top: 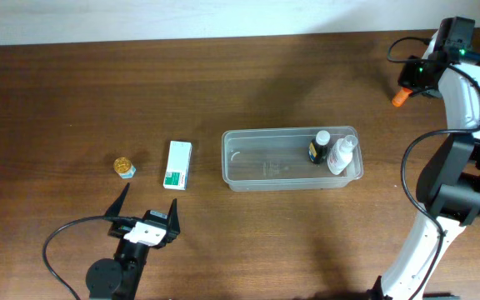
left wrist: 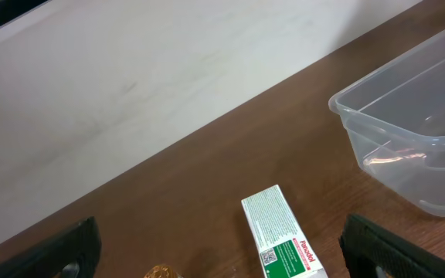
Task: Pack container
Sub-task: 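Move the right gripper to the orange tube and grasp it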
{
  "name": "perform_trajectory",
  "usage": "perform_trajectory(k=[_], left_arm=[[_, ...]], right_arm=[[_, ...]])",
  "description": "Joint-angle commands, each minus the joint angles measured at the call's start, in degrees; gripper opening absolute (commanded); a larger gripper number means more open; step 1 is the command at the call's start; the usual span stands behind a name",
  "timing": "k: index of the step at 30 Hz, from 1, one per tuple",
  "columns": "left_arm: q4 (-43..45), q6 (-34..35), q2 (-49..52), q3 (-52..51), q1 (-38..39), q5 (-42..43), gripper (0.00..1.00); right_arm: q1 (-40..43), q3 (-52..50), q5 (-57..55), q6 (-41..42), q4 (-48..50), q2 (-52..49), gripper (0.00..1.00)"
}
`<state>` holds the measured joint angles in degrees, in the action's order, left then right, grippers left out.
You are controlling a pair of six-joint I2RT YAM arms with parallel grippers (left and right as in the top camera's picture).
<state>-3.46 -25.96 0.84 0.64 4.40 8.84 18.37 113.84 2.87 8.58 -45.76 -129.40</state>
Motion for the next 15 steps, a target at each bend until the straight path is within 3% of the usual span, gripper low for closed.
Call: perform_trajectory(k=[1, 15], left_arm=[[-0.3, -0.3, -0.5, -0.1, -0.3, 0.8, 0.99], [-0.3, -0.3, -0.5, -0.1, -0.3, 0.8, 0.99]], right_arm=[[0.4, 0.6, -0.6, -0.2, 0.3, -0.5, 0.34], [0.4, 0.6, -0.6, -0.3, 0.6, 0.4, 0.19]])
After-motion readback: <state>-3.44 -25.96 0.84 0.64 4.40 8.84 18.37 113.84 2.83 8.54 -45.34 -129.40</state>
